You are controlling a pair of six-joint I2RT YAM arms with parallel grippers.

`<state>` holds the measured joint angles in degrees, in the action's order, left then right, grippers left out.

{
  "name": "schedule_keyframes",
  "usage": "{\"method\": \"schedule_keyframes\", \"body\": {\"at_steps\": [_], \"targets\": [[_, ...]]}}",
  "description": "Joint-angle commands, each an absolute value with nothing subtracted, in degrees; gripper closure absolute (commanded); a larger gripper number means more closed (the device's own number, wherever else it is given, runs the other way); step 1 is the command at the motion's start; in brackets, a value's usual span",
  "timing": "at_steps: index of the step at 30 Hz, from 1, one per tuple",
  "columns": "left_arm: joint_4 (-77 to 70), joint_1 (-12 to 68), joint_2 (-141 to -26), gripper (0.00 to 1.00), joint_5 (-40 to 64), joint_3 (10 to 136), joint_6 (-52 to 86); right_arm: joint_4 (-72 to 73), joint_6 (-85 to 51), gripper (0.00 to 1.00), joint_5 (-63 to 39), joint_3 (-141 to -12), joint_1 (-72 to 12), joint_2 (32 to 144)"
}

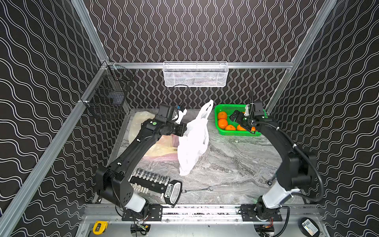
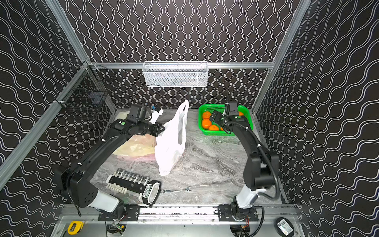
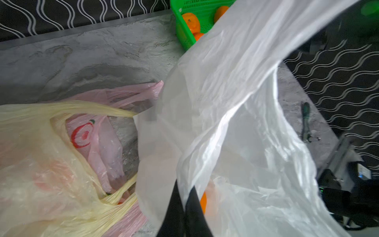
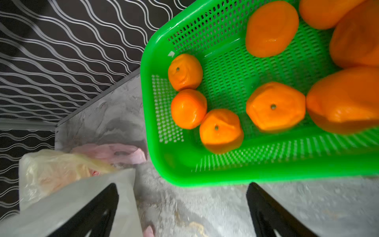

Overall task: Place the oranges into plastic bags & tie knots
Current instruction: Pick up the orange from the basket.

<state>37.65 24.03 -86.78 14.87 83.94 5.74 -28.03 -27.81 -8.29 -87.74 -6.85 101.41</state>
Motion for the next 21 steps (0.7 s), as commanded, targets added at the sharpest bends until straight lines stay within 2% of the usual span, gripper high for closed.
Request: {"method": "schedule_keyframes", "body": {"at_steps": [1, 10, 21], "targets": [[39.3, 24.5, -86.7, 1.0, 10.6, 84.3, 3.6, -31.0, -25.9, 0.05, -10.0, -93.3, -5.9, 107.3], [38.1, 24.5, -85.7, 1.0, 11.0, 83.6, 5.0, -34.6, -24.3, 0.09, -14.5, -109.2, -5.5, 125.1], [37.6, 24.5, -85.6, 1.0, 12.0, 83.9, 6.2, -39.7, -22.4, 0.11, -16.5, -122.5, -6.7, 137.9]]}}
